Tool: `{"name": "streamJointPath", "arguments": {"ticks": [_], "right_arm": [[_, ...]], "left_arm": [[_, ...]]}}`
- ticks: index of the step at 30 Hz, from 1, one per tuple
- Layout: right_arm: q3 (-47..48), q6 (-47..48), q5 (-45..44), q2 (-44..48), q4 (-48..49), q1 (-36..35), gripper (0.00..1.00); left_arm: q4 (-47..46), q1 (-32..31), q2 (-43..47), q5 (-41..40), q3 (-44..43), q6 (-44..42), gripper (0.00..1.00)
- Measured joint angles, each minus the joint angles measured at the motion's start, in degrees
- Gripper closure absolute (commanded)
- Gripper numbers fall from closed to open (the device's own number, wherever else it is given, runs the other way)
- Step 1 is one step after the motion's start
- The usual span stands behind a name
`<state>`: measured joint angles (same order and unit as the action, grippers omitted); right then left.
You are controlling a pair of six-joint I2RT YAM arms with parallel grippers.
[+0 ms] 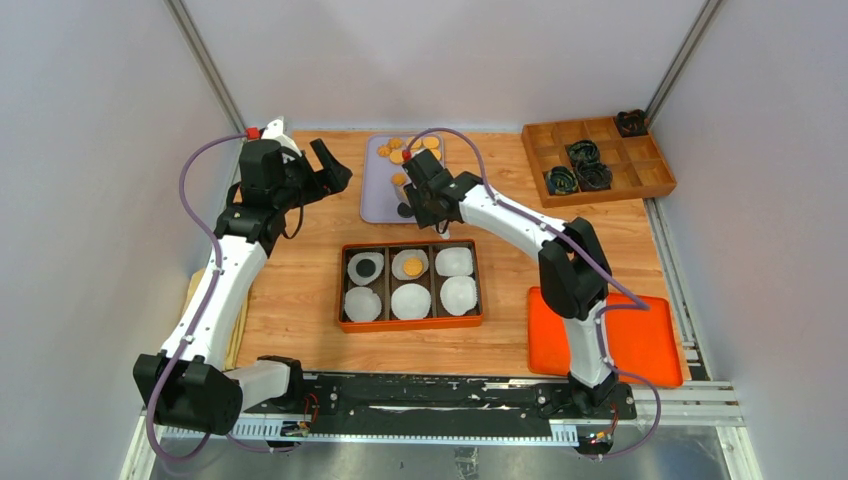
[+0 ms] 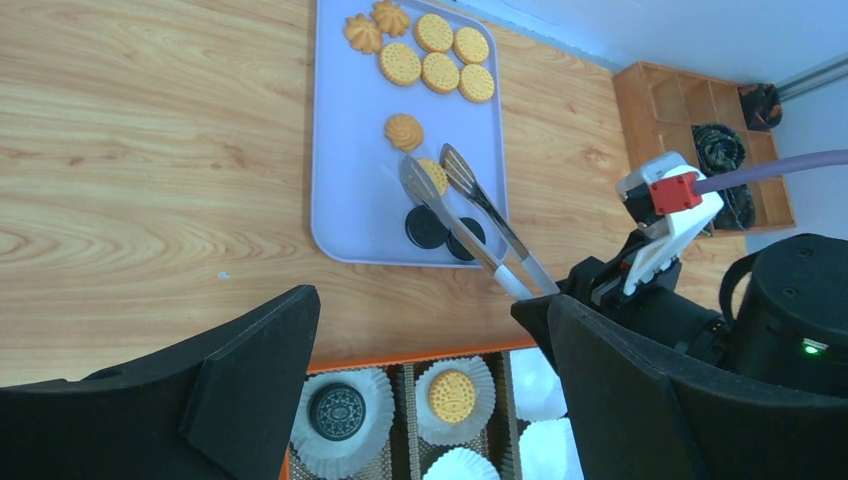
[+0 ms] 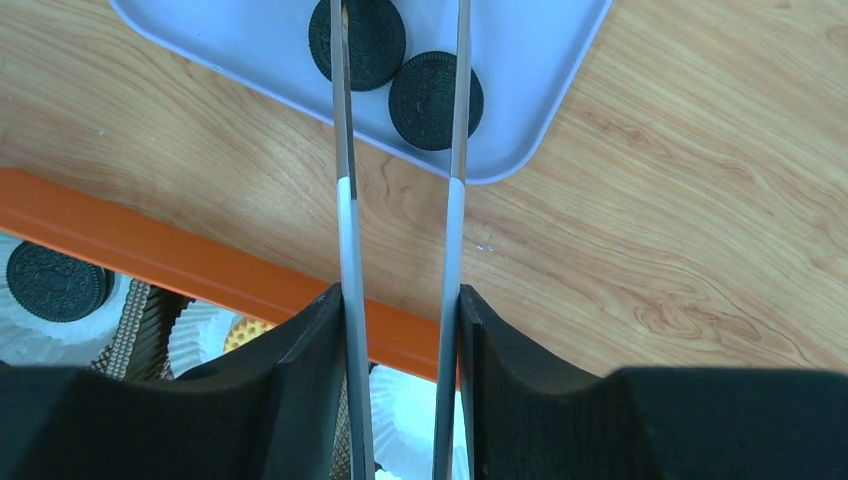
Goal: Pack the cookies
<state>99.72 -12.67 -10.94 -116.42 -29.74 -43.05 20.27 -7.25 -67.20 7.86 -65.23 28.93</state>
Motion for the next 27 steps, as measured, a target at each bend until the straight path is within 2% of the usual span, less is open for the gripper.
{"name": "streamJointPath", "arguments": {"ticks": [6,13,21,27], "right_arm": [[-1.97,0.20,-0.28,5.51,-0.68,0.00,1.00],[-8.94,0.55,-1.05,20.68,-0.13,0.00,1.00],[-26.10,-0.02,-0.98,39.95,-1.81,-0.48,0.98],[-34.91,-3.04,-0.96,46.40,-6.60,-1.90,0.98]], "left_arm": [[0.00,0.00,0.02,-0.02,0.02,0.00,0.07],[0.00,0.00,0.02,0.07,0.11,0.17,0.07],[-0.02,0.00,0.02,0.46,0.15,0.44,0.07],[-0.09,0.00,-0.11,1.27,0.44,1.46,0.08]]}}
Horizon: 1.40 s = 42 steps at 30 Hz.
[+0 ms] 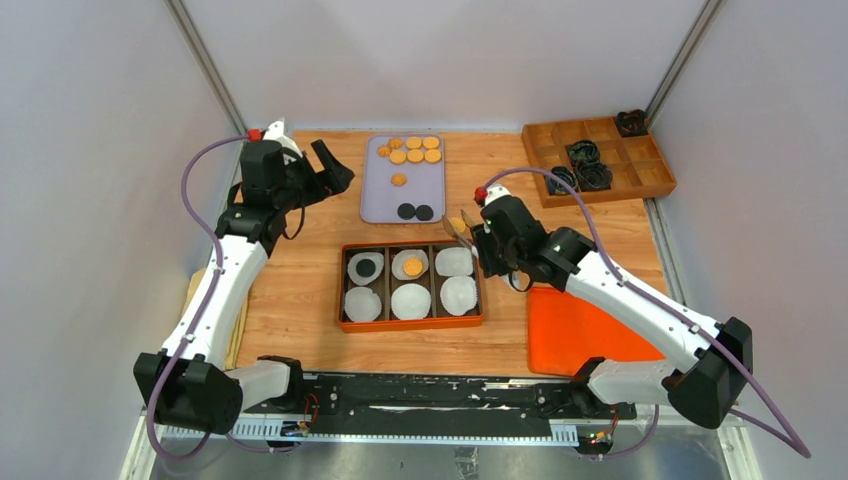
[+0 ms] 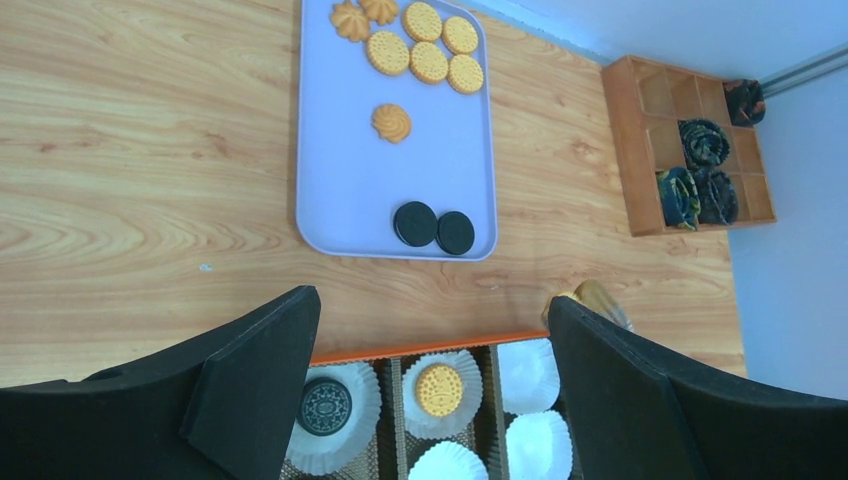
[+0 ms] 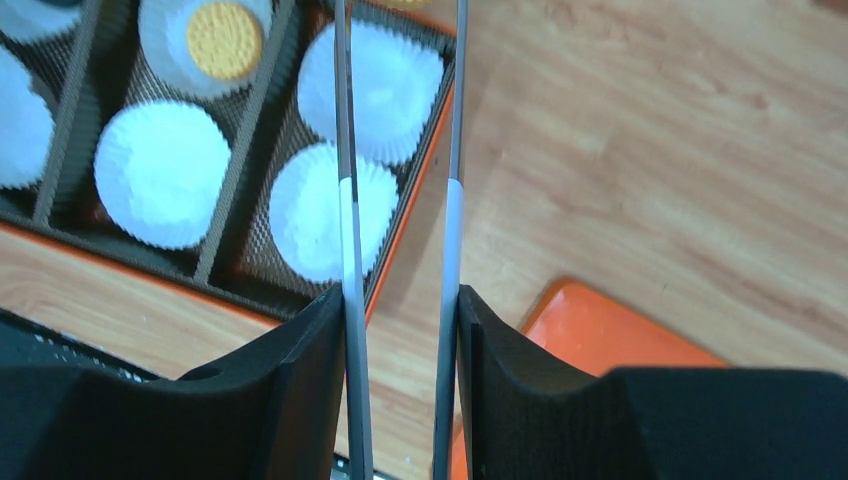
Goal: Pack the cookies
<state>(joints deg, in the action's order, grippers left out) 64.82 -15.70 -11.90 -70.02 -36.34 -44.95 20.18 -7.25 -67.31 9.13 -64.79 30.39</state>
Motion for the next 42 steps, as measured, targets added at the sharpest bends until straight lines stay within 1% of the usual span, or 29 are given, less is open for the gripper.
{"name": "streamJointPath", "arguments": {"ticks": [4,12,22,26,29,33,35,38,39,40,42], "right_arm": [[-2.38,-2.56,-0.07,0.42,-2.71,-2.25,0.98],[-3.17,-6.67,-0.33,1.40,-6.38,-7.78,0.98],[-4.92,-9.81,-2.49,3.45,-10.16,-9.42,0.97],[-4.92,-10.05,-3.65,3.39,-10.12,-9.44,0.89],[-4.87,-10.05,-4.09,2.67,-9.79,-9.46,0.78],[-4.63,-10.05,-4.17,1.03,-9.49,-9.46,0.60],[-4.55,-10.05,-4.15,0.81,-9.42,-9.46,0.53],[-4.46,-10.10,-4.17,0.81,-9.25,-9.46,0.51],[-4.44,-10.10,-4.15,0.83,-9.11,-9.46,0.46],[-4.42,-10.10,-4.13,0.85,-9.03,-9.46,0.45],[-4.24,-10.12,-3.98,0.87,-8.76,-9.46,0.45]], "left_arm": [[0.00,-0.02,-0.09,0.33,0.00,0.20,0.08],[0.00,-0.13,-0.11,0.46,0.00,0.24,0.08],[-0.07,-0.28,0.04,0.81,0.79,0.26,0.08],[-0.07,-0.39,0.04,0.90,0.96,0.24,0.08],[-0.07,-0.39,0.07,0.92,0.96,0.24,0.08],[-0.04,-0.39,0.07,0.94,0.96,0.22,0.07],[-0.07,-0.39,0.07,0.94,0.96,0.22,0.07],[-0.07,-0.39,0.07,1.07,0.96,0.22,0.07],[-0.07,-0.39,0.07,1.16,0.96,0.22,0.07],[-0.07,-0.39,0.07,1.22,0.96,0.22,0.07],[-0.09,-0.39,0.07,1.31,0.96,0.20,0.07]]}}
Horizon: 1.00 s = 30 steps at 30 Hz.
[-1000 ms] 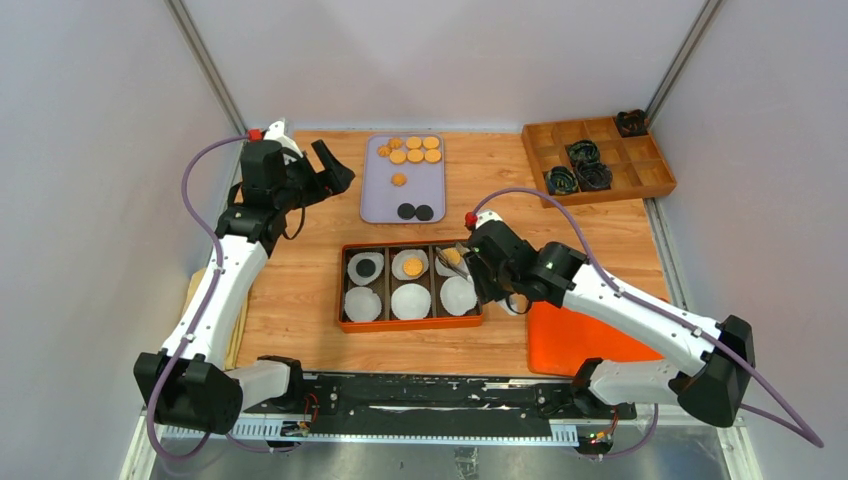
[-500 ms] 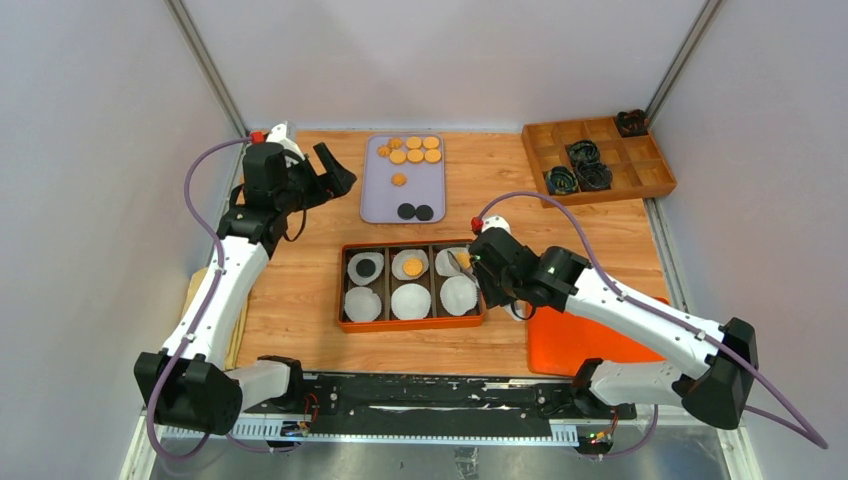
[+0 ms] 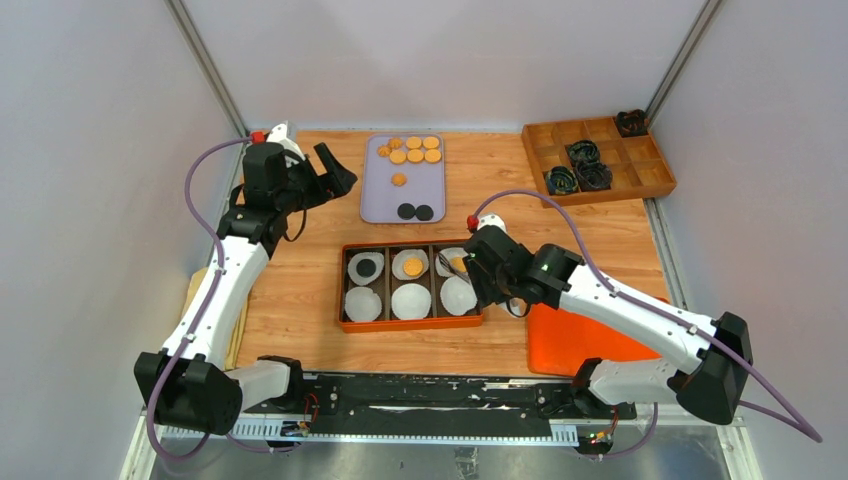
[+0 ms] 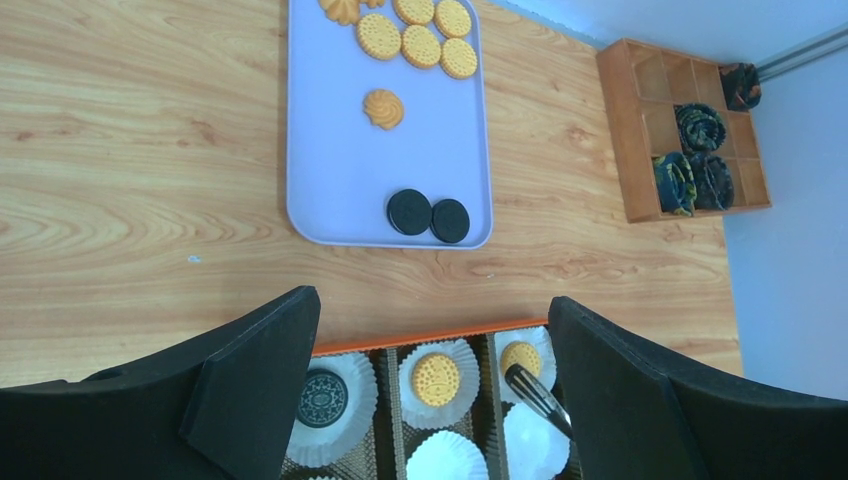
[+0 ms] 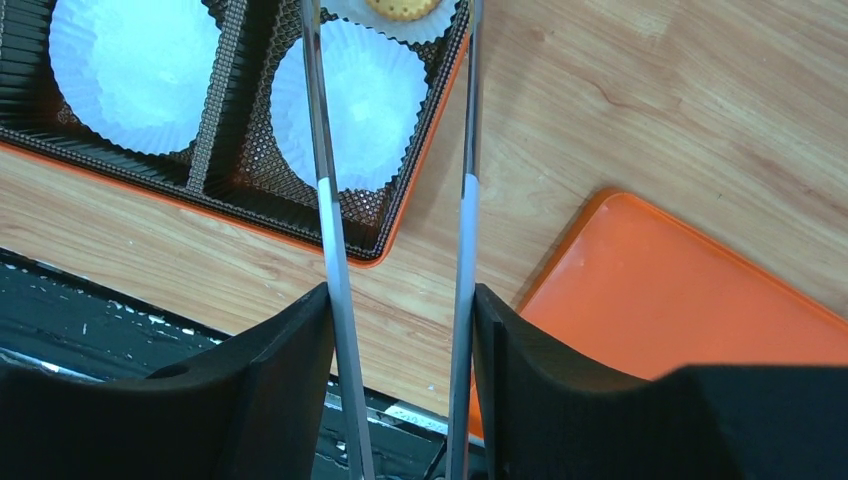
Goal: Pack the cookies
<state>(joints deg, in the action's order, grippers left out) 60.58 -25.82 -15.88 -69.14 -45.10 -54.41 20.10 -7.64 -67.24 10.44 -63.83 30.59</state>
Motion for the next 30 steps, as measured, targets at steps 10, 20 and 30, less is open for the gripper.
{"name": "streamJointPath", "arguments": {"ticks": [10,20,30], "right_arm": [[3.63,0.61,0.13,0.76,0.11,-0.22,0.55],[12.63,6.84,-2.86,-5.29,5.79,-0.31,0.55],[22.97,14.64,-2.36,-24.30,12.28,0.42,0.51]], "left_arm": [[-0.33,0.00,0.00,0.57,0.00,-0.02,0.07],[-0.61,0.00,0.00,0.74,0.00,-0.04,0.07],[-0.52,0.00,-0.24,0.26,0.00,-0.44,0.07]]}}
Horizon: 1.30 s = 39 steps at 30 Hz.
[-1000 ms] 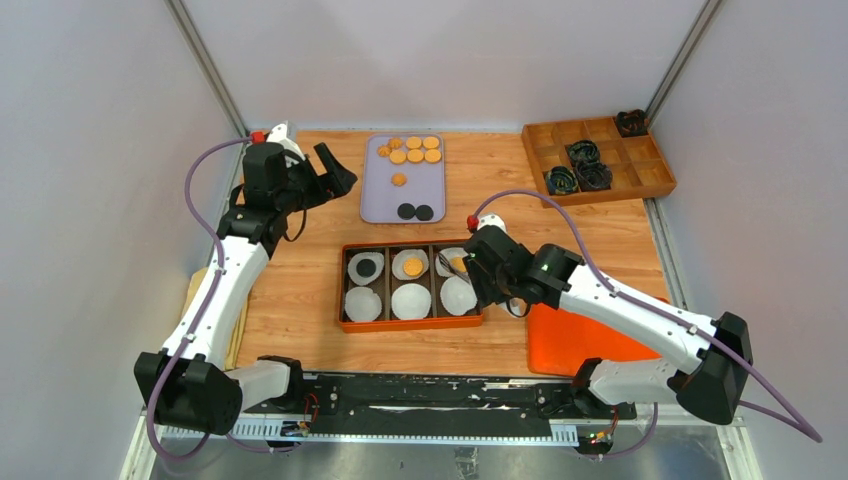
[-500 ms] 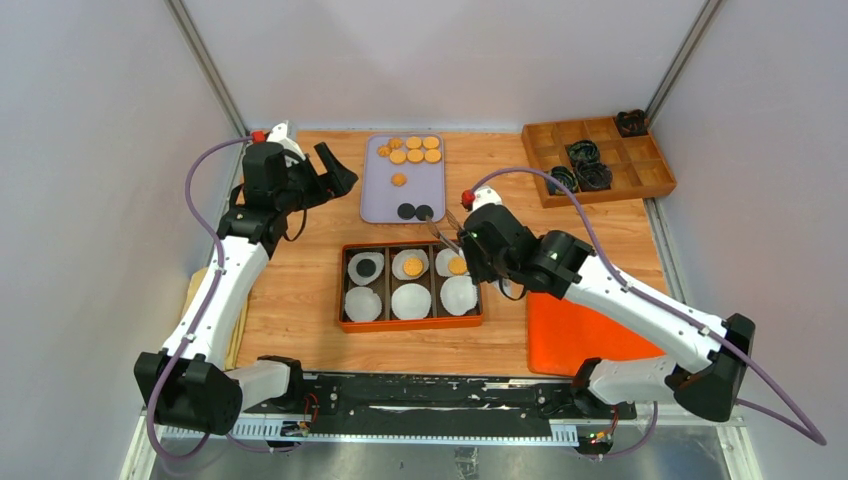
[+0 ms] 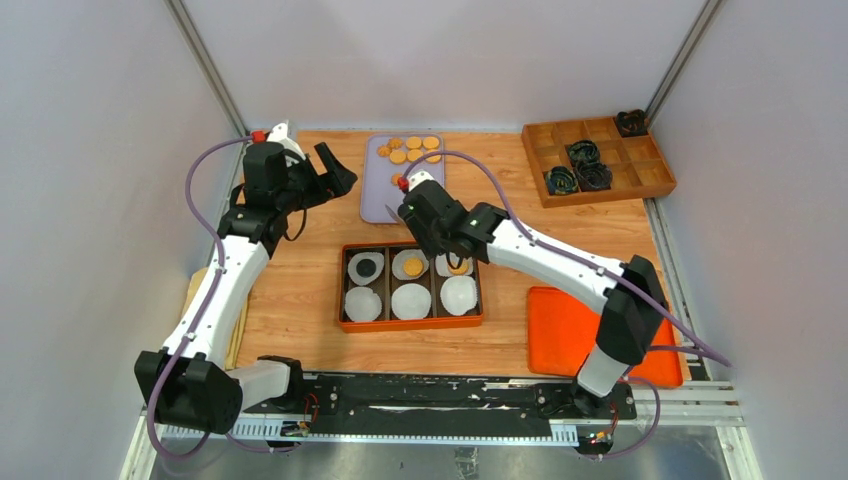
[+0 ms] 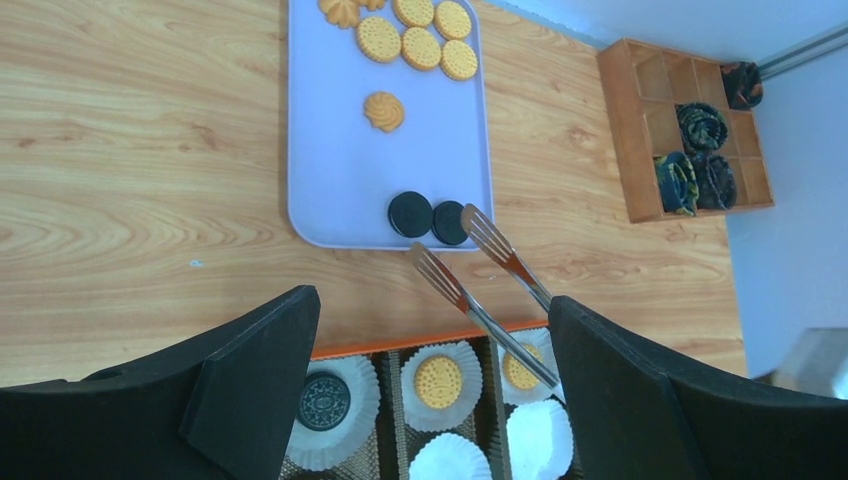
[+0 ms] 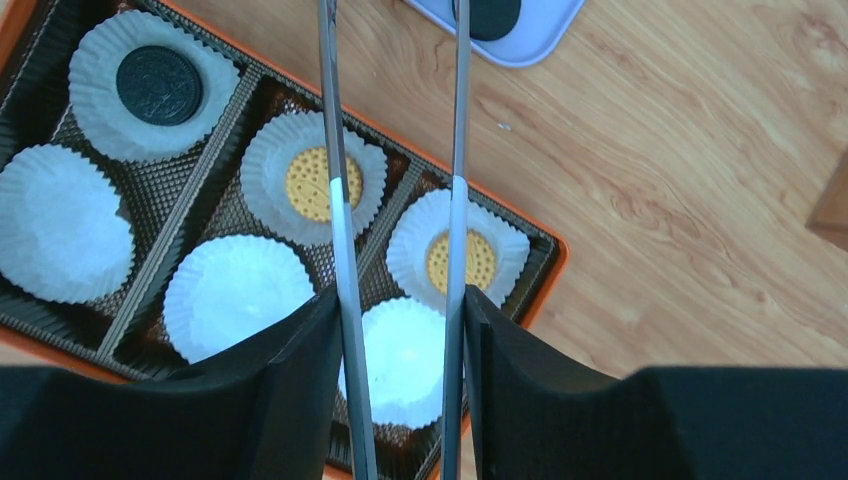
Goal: Pack the cookies
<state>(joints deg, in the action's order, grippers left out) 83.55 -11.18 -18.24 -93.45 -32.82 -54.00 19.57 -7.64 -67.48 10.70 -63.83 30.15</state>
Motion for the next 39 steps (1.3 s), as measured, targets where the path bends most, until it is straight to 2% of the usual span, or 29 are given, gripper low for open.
{"name": "streamJointPath", "arguments": {"ticks": [12,19,22,27,30,35,39], "right_arm": [[5.18,2.69,5.29,-9.75,2.62,6.88,0.53],[6.29,2.89,8.74,-14.10,3.15,7.67,0.54],[7.06,2.89,9.70,-14.51,3.32,7.67,0.58],[7.54,2.86,10.56,-14.51,3.43,7.67,0.77],[7.58,2.86,10.47,-14.51,3.41,7.67,0.84],[8.50,2.89,9.70,-14.49,3.17,7.67,0.89],[8.87,2.89,9.66,-12.98,3.04,7.67,0.89]], "left_arm": [[0.15,0.00,-0.50,-0.83,0.00,-0.46,0.07],[0.22,0.00,-0.63,-0.85,0.00,-0.50,0.07],[0.22,0.00,-0.63,-0.90,0.00,-0.79,0.07],[0.22,0.00,-0.63,-0.98,0.00,-1.05,0.07],[0.24,0.00,-0.63,-1.05,0.00,-1.05,0.07],[0.24,0.00,-0.63,-1.07,0.00,-1.05,0.07],[0.24,0.00,-0.63,-1.38,0.00,-1.05,0.07]]}}
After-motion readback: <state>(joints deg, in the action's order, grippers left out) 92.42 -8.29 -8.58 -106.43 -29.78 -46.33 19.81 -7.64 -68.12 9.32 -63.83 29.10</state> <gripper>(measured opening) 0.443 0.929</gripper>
